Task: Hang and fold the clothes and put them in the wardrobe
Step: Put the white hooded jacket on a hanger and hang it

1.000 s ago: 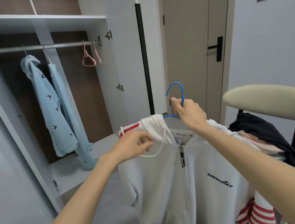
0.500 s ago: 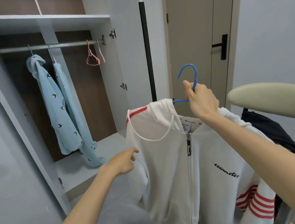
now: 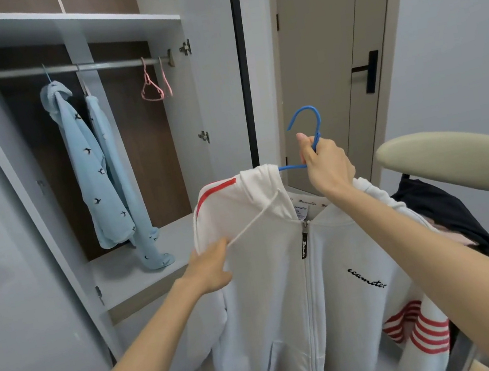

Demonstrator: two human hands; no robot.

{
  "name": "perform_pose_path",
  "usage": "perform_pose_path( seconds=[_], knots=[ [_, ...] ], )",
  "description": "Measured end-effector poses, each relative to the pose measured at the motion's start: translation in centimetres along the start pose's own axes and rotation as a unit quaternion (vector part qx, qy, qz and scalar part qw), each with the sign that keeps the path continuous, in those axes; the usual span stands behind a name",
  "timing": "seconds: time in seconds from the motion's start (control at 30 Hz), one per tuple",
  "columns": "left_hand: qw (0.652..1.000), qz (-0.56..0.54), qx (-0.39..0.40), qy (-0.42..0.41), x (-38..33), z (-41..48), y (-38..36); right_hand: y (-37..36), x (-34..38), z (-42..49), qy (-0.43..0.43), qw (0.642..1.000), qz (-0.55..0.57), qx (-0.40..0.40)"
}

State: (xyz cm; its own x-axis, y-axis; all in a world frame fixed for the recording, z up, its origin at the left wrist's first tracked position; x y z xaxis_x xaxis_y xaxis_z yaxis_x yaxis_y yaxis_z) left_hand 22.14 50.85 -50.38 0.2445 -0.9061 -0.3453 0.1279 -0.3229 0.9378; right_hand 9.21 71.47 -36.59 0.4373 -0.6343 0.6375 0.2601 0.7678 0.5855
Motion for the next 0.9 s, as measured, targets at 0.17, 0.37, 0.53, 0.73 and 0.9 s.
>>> perform_pose_path(
  seconds=[0.17,0.37,0.53,0.73,0.9],
  knots=[
    [0.955,-0.238,0.114,0.136,2.7,-1.8,-2.5,0.3,0.1,0.3,-0.013,1.0,0.007,0.0],
    [0.929,-0.318,0.108,0.158,2.8,-1.7,-1.5,-0.4,0.2,0.1,-0.016,1.0,0.007,0.009],
    [0.927,-0.355,-0.109,0.053,-0.4,0.0,3.3,-1.6,0.5,-0.7,-0.004,0.999,0.014,0.036],
    [0.913,-0.291,-0.283,-0.03,-6.4,2.4,10.0,-2.6,0.9,-2.1,0.041,0.995,0.014,0.09],
    [0.985,-0.116,-0.011,-0.123,-8.4,3.6,11.0,-2.9,0.5,-3.3,0.074,0.99,0.013,0.122]
  ],
)
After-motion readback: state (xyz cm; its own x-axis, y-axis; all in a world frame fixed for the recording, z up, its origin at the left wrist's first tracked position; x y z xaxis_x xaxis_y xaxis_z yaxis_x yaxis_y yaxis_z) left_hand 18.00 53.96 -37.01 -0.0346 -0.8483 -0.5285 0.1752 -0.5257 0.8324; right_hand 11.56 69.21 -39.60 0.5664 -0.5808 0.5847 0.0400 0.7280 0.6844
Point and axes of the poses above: each hand's wrist, its own z-axis towards the middle knuckle, its own y-axis out of the back of the hand, x = y × z, the point moved 2 cm from there along z, towards the middle knuckle, and after that the axes turned 6 degrees about -z, right-handed, at the moved point
